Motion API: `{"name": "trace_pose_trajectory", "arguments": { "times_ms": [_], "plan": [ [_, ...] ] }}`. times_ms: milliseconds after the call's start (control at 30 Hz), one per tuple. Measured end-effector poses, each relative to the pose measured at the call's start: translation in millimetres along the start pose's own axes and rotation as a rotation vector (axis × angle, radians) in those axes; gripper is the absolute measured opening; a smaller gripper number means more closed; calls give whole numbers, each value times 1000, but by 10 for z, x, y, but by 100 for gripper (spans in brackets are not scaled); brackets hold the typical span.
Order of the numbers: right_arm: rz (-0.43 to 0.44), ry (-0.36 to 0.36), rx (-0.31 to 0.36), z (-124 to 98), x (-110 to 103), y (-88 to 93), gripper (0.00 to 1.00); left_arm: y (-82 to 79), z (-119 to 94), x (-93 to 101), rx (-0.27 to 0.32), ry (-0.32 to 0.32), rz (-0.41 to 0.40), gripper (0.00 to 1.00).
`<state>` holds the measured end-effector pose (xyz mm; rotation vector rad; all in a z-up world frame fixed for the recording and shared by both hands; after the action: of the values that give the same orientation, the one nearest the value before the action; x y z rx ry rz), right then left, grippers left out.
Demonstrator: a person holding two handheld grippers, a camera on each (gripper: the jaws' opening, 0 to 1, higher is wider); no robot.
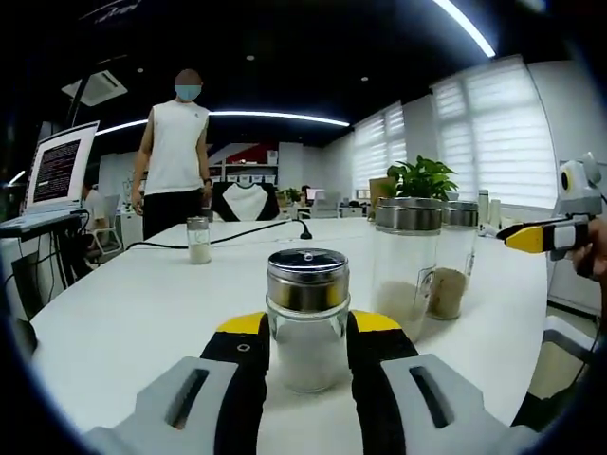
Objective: Rotate the seasoning bottle until the label or dispensing opening points toward the visible target arrow and the bottle remains upright within the marked orientation range
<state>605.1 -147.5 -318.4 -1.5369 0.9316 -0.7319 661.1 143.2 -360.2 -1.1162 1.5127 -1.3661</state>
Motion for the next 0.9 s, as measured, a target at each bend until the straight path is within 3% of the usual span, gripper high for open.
{"name": "trace_pose_trajectory", "arguments": {
  "times_ms": [400,900],
  "plan": [
    [-2,-3,-1,-4,-5,3,48,-1,-19,-10,3,15,3,33],
    [0,-7,-7,3,-18,24,48,-4,-11,-63,-2,77,15,33]
  ]
}}
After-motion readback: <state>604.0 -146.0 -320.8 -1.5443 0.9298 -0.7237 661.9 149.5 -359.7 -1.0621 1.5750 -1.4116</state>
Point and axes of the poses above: the point that each gripper's makers call its tool centre point, and the gripper's own axes: z roughly forward along the fingers, x roughly to its right, y roughly out of its underside, the point moved 8 cm from there along -z, roughly backward along the fingers, and after that the axes turned 8 degrees about -y, right-handed, at the moved point
